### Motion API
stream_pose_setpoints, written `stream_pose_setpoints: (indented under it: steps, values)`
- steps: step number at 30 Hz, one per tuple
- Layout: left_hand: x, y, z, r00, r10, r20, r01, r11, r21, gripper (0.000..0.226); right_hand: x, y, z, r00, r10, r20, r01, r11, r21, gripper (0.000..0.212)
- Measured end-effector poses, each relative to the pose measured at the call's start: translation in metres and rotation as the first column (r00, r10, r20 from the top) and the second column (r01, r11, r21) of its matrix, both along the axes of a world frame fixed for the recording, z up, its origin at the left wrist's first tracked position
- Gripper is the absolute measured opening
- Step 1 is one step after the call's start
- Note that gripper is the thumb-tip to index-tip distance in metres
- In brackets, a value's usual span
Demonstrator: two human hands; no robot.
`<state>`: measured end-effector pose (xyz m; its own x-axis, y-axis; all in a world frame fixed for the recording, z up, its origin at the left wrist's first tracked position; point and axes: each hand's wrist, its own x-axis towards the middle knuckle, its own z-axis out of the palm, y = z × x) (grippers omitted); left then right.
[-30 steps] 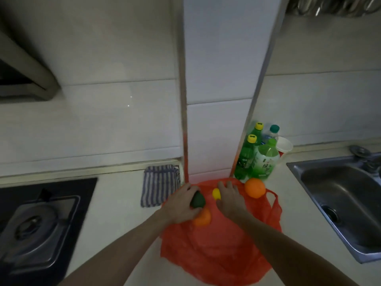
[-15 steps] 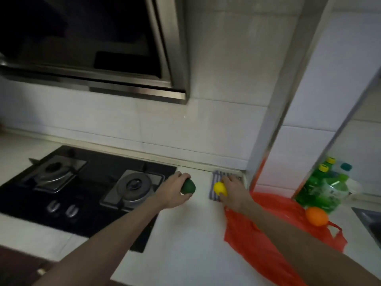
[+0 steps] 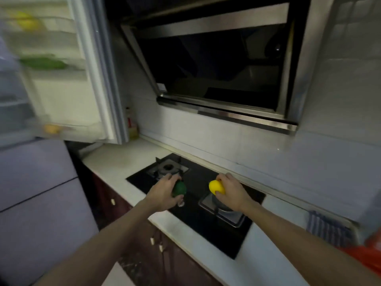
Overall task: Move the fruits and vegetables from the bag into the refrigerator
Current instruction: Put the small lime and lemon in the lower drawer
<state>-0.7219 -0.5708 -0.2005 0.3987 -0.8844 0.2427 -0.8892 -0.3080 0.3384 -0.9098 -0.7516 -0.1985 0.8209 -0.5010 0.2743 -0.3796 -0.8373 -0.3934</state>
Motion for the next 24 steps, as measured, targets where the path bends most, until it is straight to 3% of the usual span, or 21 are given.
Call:
stream_pose_setpoints:
  steps: [11, 18, 24]
  values:
    - [0.09, 0.178, 0.032, 0.902, 0.431, -0.025, -0.432, 0.901, -0.042, 0.054, 0.177, 0.112, 0.049, 0.934, 0.346, 0.083, -0.342, 0.938, -0.065, 0.034]
    - [0.124, 0.252, 0.051, 0.766, 0.642, 0.004, -0.639, 0.764, -0.089, 0.049, 0.286, 0.183, 0.058, 0.787, 0.609, 0.099, -0.599, 0.792, -0.114, 0.036]
    - [0.156, 0.298, 0.065, 0.619, 0.785, 0.019, -0.779, 0.617, -0.109, 0.049, 0.365, 0.218, 0.075, 0.672, 0.728, 0.132, -0.72, 0.685, -0.112, 0.035]
